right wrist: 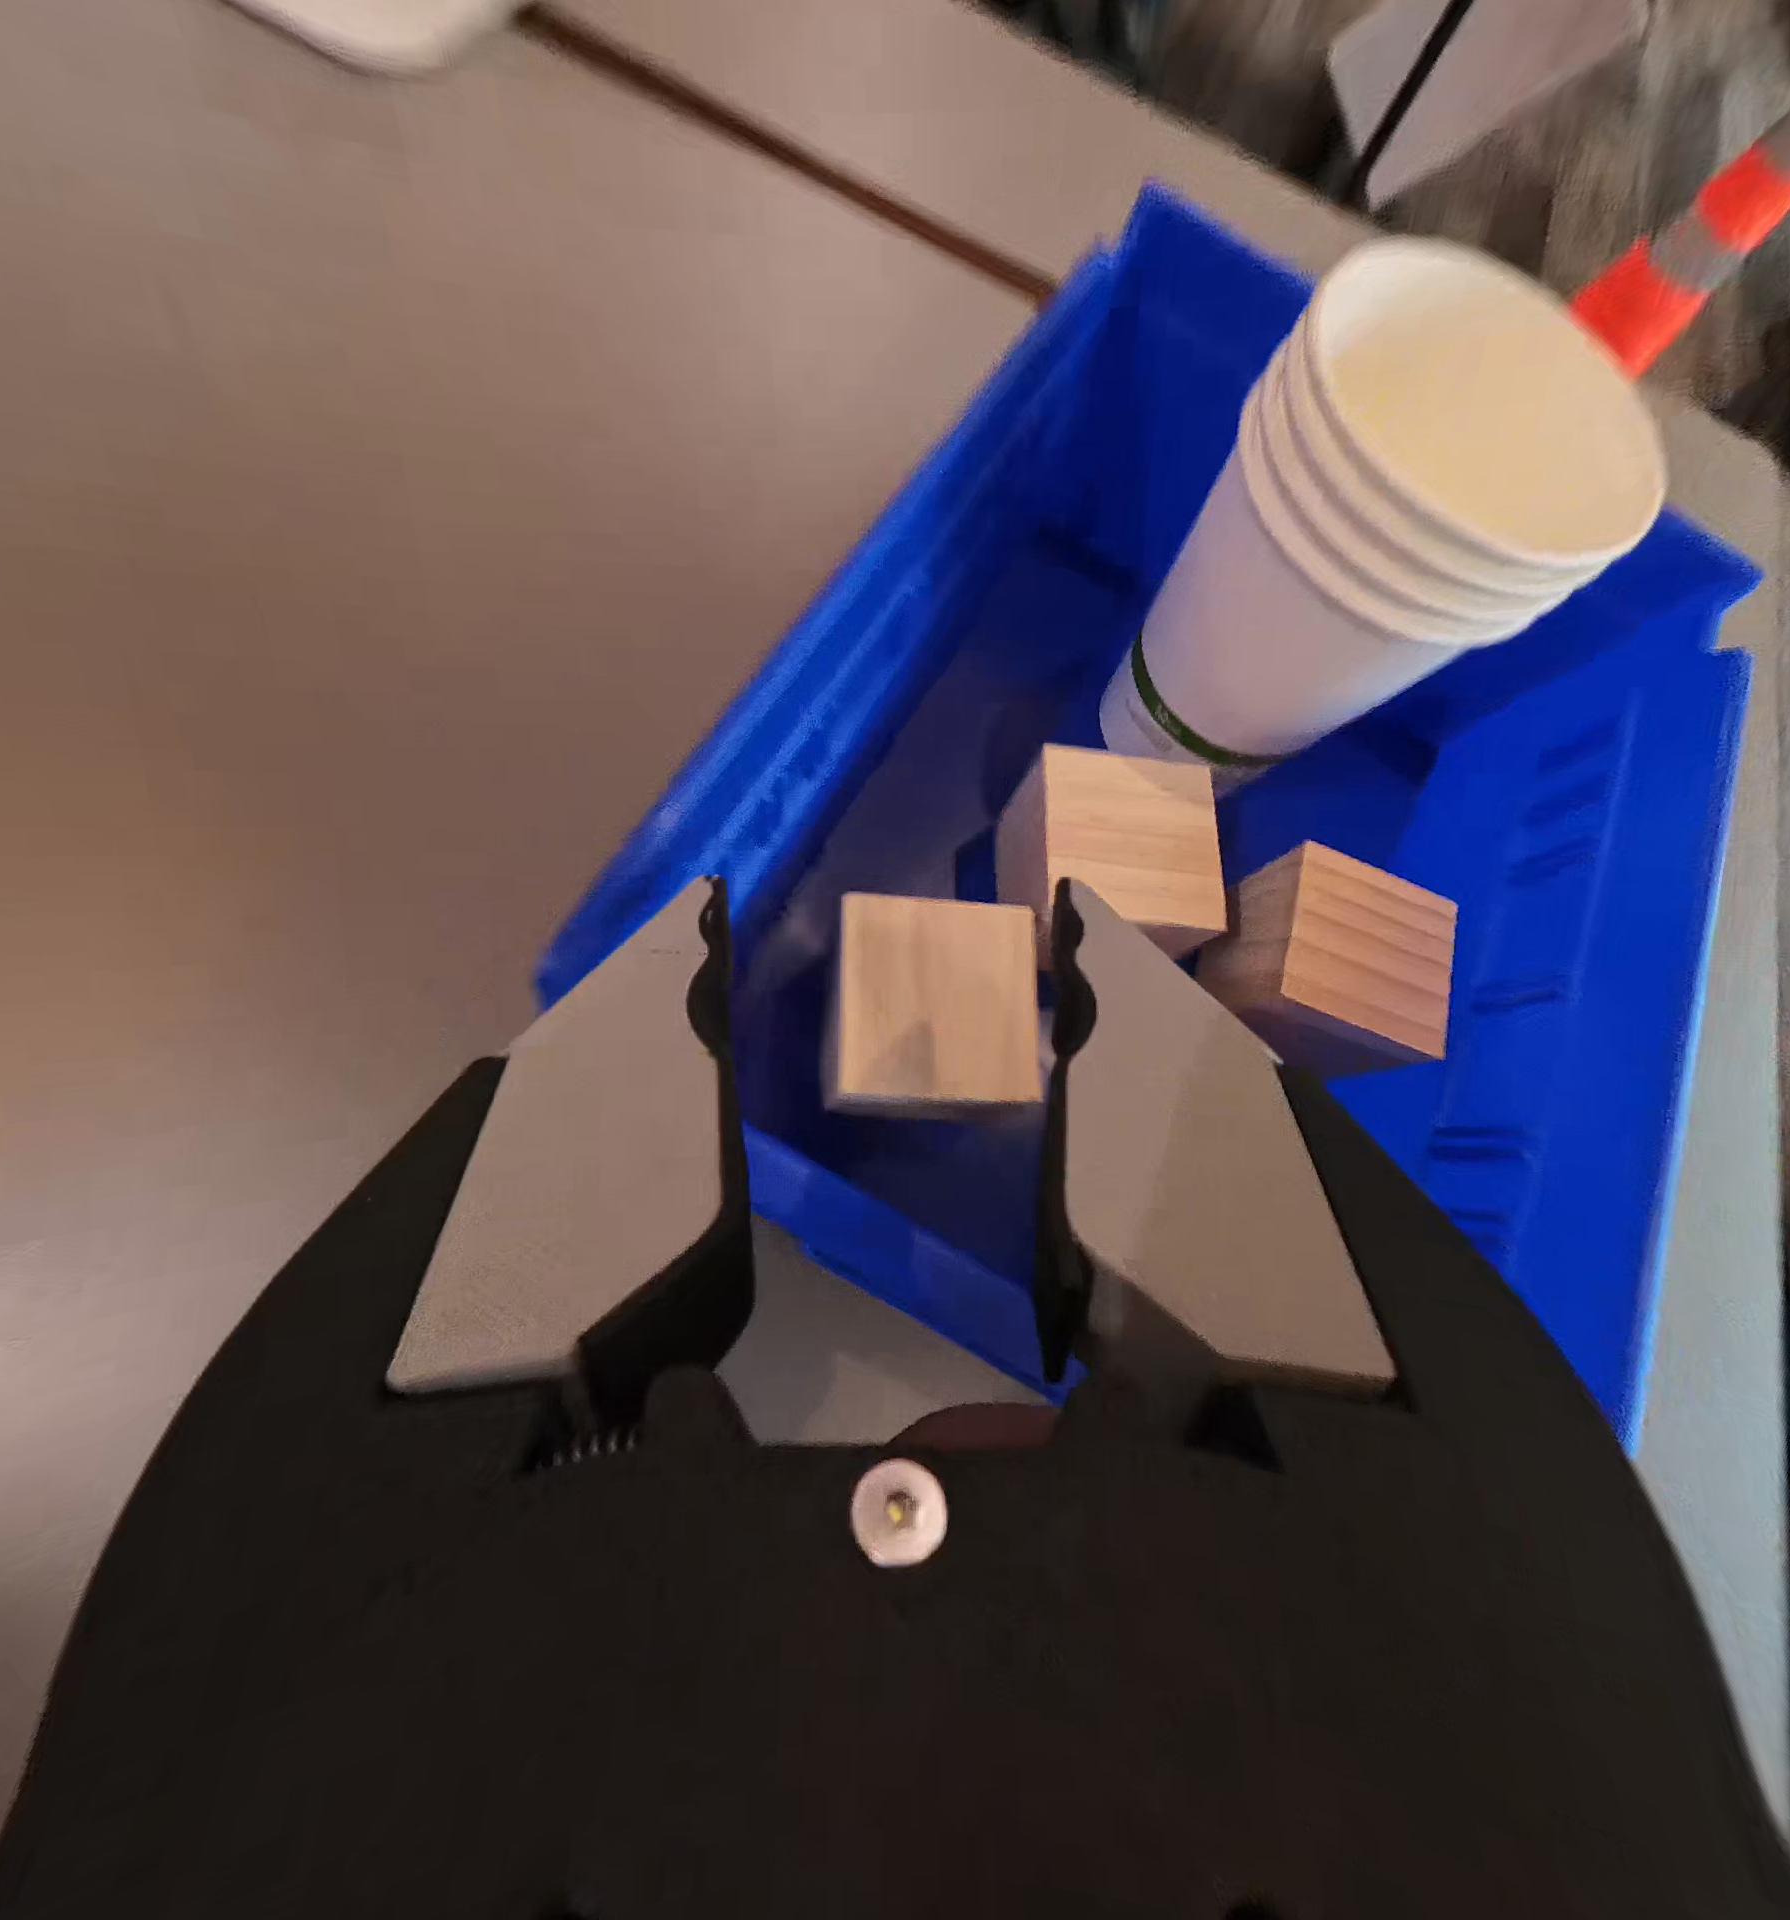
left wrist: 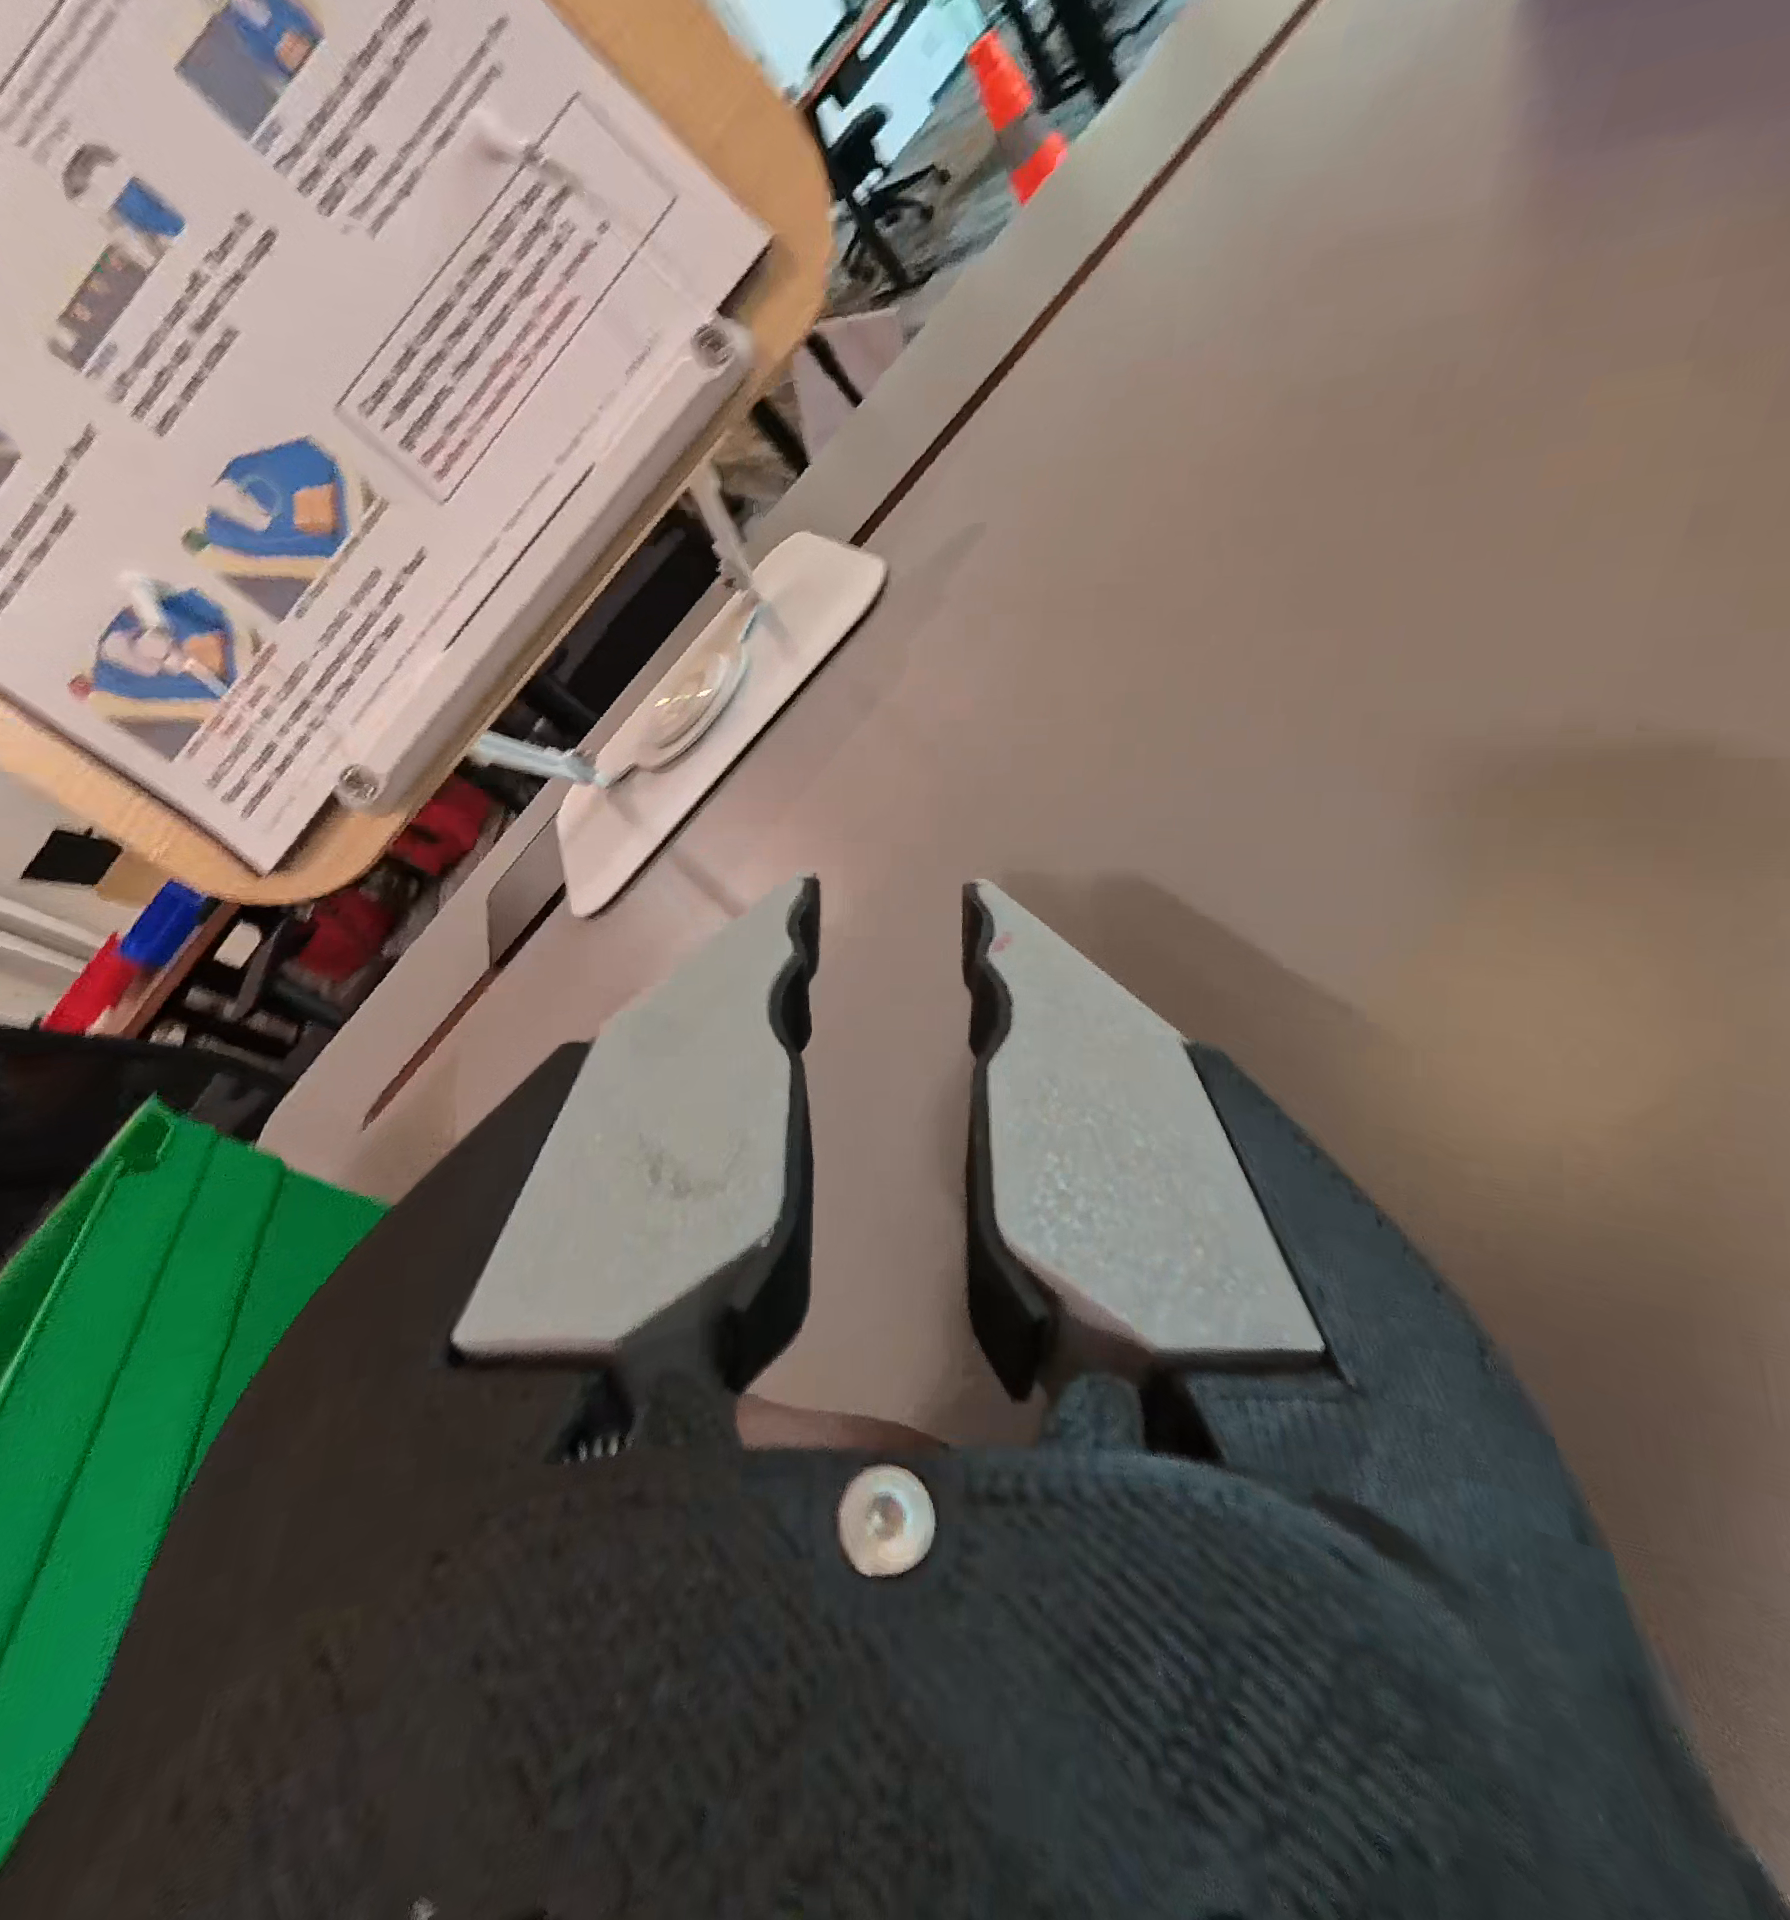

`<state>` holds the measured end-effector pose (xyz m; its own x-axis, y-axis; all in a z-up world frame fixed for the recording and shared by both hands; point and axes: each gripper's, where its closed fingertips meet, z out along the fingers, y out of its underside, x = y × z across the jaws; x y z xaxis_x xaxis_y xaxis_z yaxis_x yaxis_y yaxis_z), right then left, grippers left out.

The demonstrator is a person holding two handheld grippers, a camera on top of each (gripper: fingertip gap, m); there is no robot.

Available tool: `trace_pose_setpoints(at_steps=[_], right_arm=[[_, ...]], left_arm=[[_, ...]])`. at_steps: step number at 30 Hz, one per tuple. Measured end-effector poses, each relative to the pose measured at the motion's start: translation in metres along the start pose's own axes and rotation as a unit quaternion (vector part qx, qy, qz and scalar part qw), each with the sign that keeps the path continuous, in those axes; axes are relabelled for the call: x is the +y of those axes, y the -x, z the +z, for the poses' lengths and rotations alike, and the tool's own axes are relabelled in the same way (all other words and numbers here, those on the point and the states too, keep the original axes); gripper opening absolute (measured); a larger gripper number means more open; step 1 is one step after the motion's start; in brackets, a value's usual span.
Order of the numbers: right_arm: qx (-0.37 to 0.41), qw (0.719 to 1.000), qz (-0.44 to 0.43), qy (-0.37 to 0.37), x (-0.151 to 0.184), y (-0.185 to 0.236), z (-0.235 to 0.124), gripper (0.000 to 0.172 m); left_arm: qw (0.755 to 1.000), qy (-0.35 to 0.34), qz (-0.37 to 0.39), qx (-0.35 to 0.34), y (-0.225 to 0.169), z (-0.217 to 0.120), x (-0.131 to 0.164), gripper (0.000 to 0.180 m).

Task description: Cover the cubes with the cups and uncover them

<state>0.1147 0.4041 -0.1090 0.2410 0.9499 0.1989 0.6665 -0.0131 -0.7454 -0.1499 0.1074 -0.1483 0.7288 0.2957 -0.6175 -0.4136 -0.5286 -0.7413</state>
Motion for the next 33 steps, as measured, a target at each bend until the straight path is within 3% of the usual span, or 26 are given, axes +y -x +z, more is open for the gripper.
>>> trace_pose_setpoints(at_steps=[5, 9, 12, 15, 20, 25, 28, 30, 31, 33], right_arm=[[-0.037, 0.988, 0.030, -0.147, -0.030, 0.045, -0.025, 0.073], [-0.031, 0.994, 0.026, -0.105, -0.007, 0.063, 0.010, 0.075], [-0.012, 0.995, 0.040, -0.094, 0.006, 0.062, 0.033, 0.074], [0.036, 0.988, 0.041, -0.147, 0.000, 0.050, 0.029, 0.023], [0.044, 0.985, 0.027, -0.163, 0.001, 0.048, 0.025, 0.021], [0.043, 0.983, 0.023, -0.174, 0.000, 0.048, 0.023, 0.022], [0.048, 0.982, 0.011, -0.182, 0.001, 0.048, 0.022, 0.023], [0.053, 0.980, -0.001, -0.189, 0.001, 0.049, 0.021, 0.024], [0.054, 0.980, -0.004, -0.192, 0.000, 0.049, 0.020, 0.024], [0.052, 0.980, -0.003, -0.194, 0.001, 0.049, 0.020, 0.024]], left_arm=[[0.995, 0.028, -0.084, -0.049, 0.033, 0.000, 0.016, 0.037], [0.985, 0.059, -0.110, -0.118, 0.062, -0.010, 0.034, 0.044], [0.959, 0.066, -0.174, -0.216, 0.107, -0.036, 0.050, 0.050], [0.927, 0.026, -0.247, -0.280, 0.143, -0.084, 0.058, 0.059], [0.920, 0.061, -0.270, -0.276, 0.168, -0.138, 0.110, 0.078], [0.917, 0.142, -0.297, -0.224, 0.190, -0.138, 0.167, 0.093], [0.921, 0.181, -0.298, -0.173, 0.186, -0.113, 0.183, 0.083], [0.923, 0.208, -0.262, -0.192, 0.193, -0.104, 0.196, 0.066], [0.922, 0.216, -0.241, -0.211, 0.200, -0.103, 0.201, 0.038], [0.928, 0.214, -0.245, -0.182, 0.201, -0.097, 0.201, 0.022]])
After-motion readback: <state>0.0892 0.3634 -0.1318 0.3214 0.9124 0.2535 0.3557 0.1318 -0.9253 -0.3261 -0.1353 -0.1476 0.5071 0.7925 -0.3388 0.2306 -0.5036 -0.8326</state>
